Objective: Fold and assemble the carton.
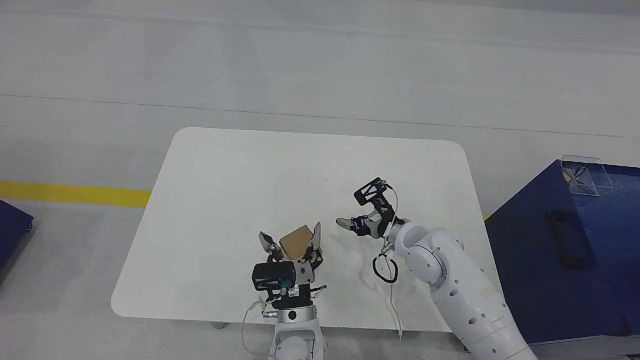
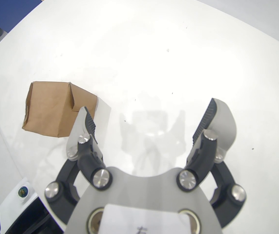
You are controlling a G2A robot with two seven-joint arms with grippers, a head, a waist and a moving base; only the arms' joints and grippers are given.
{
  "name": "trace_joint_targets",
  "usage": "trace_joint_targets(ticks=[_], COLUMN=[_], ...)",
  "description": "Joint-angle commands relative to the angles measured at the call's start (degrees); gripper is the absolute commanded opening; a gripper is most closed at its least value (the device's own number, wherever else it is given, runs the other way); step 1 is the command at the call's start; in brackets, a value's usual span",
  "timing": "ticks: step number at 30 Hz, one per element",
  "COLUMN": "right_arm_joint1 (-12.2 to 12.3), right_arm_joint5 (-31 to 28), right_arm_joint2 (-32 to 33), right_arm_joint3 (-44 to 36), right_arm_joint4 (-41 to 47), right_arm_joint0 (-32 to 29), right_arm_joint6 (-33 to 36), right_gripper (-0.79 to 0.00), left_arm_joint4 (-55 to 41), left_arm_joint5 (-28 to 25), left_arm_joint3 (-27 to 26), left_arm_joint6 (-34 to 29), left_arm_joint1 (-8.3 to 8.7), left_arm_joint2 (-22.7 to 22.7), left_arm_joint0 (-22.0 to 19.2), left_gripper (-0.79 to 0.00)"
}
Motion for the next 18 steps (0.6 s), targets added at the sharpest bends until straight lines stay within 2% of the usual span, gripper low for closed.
trace_joint_targets(ticks=[1,5,18], right_arm_joint1=[0.0,0.0,0.0], right_arm_joint5=[0.0,0.0,0.0], right_arm_joint2=[0.0,0.0,0.0], right_arm_joint3=[0.0,0.0,0.0], right_arm_joint4=[0.0,0.0,0.0], right_arm_joint0=[0.0,0.0,0.0], right_arm_joint6=[0.0,0.0,0.0], right_gripper=[-0.001,-0.001,0.0], left_arm_joint4=[0.0,0.0,0.0], left_arm_joint5=[0.0,0.0,0.0], left_arm_joint3=[0.0,0.0,0.0], left_arm_joint6=[0.0,0.0,0.0], left_arm_joint1=[0.0,0.0,0.0], left_arm_joint2=[0.0,0.0,0.0], left_arm_joint0=[0.0,0.0,0.0], left_gripper=[-0.052,-0.001,-0.001])
